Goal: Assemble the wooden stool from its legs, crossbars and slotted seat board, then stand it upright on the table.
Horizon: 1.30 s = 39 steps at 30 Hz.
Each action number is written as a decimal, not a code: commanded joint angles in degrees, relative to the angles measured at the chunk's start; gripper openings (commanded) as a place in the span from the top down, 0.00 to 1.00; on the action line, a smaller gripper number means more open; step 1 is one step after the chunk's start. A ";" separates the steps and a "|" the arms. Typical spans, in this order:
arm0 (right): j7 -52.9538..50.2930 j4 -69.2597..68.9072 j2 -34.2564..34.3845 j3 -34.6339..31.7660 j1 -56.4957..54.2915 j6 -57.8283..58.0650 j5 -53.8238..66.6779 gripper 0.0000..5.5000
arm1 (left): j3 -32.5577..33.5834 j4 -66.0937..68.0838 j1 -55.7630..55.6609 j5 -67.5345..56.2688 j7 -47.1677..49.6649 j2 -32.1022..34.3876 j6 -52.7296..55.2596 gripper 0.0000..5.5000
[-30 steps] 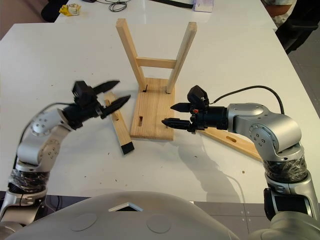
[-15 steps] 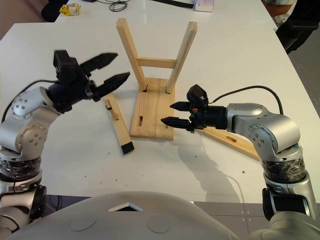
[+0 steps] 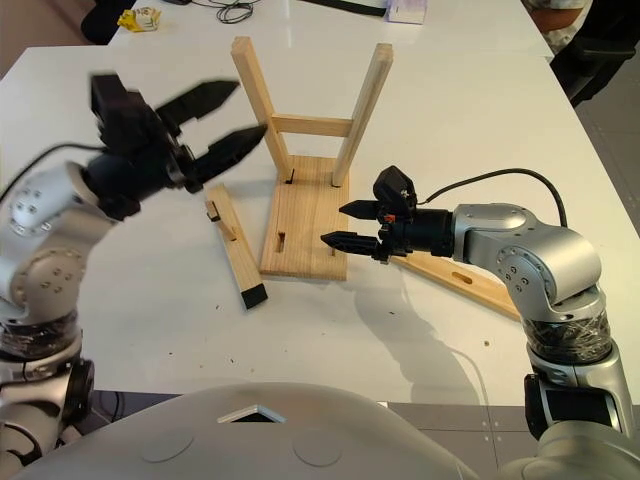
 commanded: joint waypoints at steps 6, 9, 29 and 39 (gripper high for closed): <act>0.50 0.00 -0.82 0.09 -0.41 0.01 0.01 0.32 | -6.25 12.63 11.36 10.25 -3.04 -4.87 -12.57 0.42; 0.98 0.29 -1.02 0.23 -0.87 -0.02 -0.01 0.32 | -4.56 10.06 9.37 8.45 -1.63 -5.12 -11.40 0.42; -1.22 -1.72 -1.86 -5.09 3.84 0.08 1.12 0.32 | 12.12 -12.69 -1.67 -56.10 32.70 13.99 17.14 0.42; 0.16 2.27 -4.21 -6.85 0.51 -0.43 0.22 0.32 | 0.32 -16.72 9.37 -46.42 33.14 16.22 20.86 0.42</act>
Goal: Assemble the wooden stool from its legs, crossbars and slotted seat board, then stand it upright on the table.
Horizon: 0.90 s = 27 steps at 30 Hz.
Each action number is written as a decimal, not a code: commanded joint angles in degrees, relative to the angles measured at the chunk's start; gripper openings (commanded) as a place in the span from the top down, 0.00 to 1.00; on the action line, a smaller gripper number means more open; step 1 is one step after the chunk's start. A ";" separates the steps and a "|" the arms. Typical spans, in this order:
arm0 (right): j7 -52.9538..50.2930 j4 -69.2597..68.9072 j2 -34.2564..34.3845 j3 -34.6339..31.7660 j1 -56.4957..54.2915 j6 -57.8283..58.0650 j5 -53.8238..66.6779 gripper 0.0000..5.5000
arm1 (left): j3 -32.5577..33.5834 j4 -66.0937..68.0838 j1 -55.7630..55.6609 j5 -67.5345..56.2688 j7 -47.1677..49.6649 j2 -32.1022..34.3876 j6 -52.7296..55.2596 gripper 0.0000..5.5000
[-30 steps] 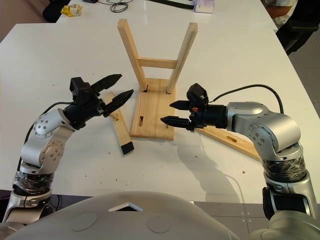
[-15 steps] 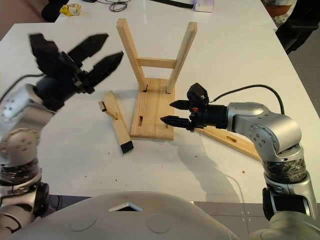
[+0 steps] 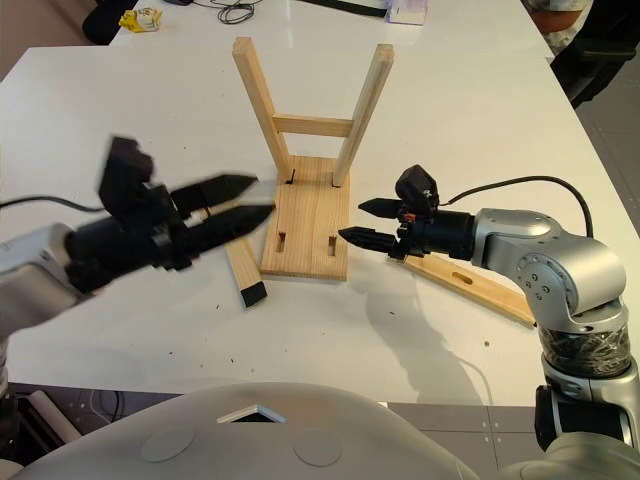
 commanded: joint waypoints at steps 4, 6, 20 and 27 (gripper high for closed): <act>1.03 1.71 -1.86 -0.41 -3.52 -0.30 -0.30 0.32 | -6.56 1.72 5.17 11.90 -0.34 -2.40 0.06 0.42; 1.11 1.88 -1.90 -0.11 -3.77 -0.34 -0.47 0.32 | -8.38 1.92 7.51 15.98 -1.83 -2.98 -0.15 0.42; -0.09 1.66 -0.26 0.62 -3.60 -0.14 -1.09 0.32 | -17.42 11.16 16.77 48.57 -20.91 0.05 -9.46 0.42; -0.86 1.26 0.06 0.45 -3.26 0.07 -0.89 0.32 | -16.66 11.26 20.88 56.16 -29.48 4.63 -12.80 0.42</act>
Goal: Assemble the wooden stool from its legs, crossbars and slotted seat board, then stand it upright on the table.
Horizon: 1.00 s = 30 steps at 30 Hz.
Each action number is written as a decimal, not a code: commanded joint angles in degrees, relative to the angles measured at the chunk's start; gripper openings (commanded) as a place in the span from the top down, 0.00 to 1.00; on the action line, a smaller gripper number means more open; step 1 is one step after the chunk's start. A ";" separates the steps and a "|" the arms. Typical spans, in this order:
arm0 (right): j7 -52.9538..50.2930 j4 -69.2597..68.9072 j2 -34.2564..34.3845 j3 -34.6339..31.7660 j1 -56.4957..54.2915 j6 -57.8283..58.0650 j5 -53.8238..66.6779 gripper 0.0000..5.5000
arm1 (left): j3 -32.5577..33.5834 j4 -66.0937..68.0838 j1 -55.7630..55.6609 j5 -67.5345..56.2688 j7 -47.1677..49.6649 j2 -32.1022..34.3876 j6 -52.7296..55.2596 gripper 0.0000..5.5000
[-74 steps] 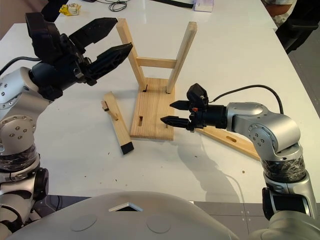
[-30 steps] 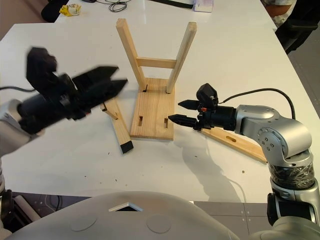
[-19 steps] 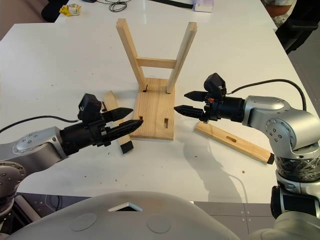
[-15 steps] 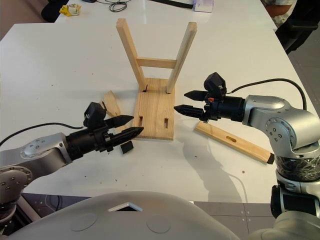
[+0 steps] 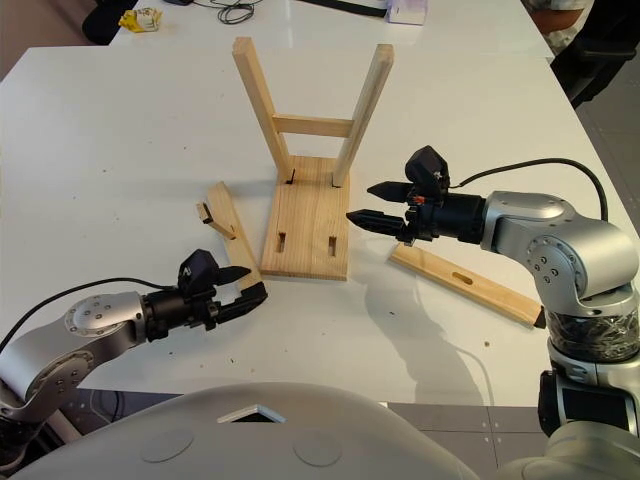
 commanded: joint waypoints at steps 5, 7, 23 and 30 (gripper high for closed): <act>-1.75 -1.36 0.59 -0.75 0.89 0.22 0.38 0.32 | 3.68 1.32 2.16 5.63 -8.19 5.66 -1.91 0.42; -2.17 -1.71 0.76 -1.17 1.49 0.18 0.48 0.32 | 5.28 2.44 2.28 7.06 -9.84 7.05 -2.62 0.42; -3.00 -2.24 1.00 -1.54 2.49 -0.23 0.45 0.32 | 18.69 2.40 -8.06 -8.16 -4.79 -0.25 15.07 0.42; -2.90 -2.19 1.15 -0.93 2.23 -0.49 0.11 0.32 | 20.15 1.87 -15.18 -18.18 11.98 -6.99 33.79 0.42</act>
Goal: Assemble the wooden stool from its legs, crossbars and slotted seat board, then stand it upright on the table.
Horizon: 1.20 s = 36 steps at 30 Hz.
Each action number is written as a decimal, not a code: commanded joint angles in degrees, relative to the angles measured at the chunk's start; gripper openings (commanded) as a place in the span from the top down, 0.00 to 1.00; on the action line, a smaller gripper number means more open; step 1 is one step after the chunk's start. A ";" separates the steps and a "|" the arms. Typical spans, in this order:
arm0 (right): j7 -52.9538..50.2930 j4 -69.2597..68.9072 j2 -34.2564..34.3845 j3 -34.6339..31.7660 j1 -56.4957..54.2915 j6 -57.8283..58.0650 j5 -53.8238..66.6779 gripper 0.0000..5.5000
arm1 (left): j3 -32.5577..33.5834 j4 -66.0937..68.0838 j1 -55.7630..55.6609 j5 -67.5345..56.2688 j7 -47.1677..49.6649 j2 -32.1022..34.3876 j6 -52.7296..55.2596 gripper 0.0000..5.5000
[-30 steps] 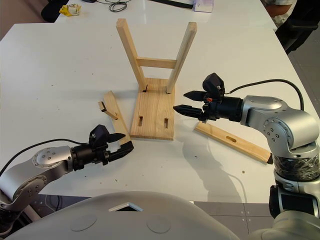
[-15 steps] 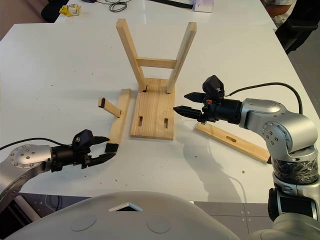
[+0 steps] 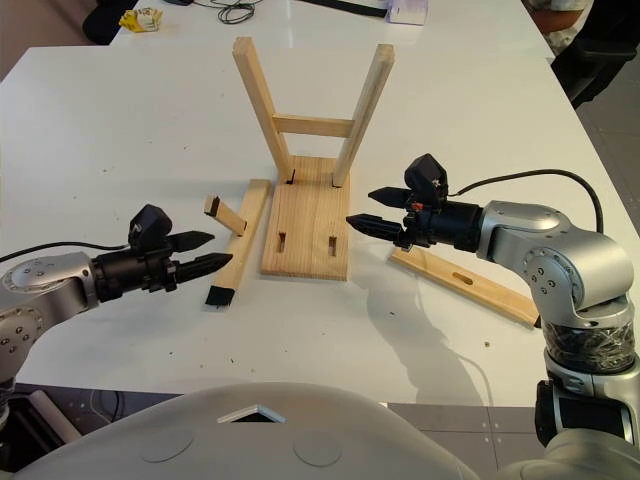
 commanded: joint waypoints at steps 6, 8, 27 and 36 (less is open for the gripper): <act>-0.55 -0.84 0.40 0.14 0.03 -0.49 -0.26 0.32 | -0.91 -1.42 -4.19 0.79 15.39 -4.85 17.70 0.30; -0.77 -1.21 0.55 -0.07 0.49 -0.47 -0.16 0.32 | 0.06 -1.48 -5.45 -0.32 17.62 -8.40 20.81 0.27; -2.63 -2.62 1.99 -0.64 2.51 -0.64 0.36 0.32 | 2.33 1.37 -7.04 6.62 24.06 -15.98 30.72 0.27; -4.03 -3.18 2.85 -0.85 2.80 -0.37 0.84 0.32 | 1.56 1.82 -5.29 8.91 20.41 -17.75 30.40 0.32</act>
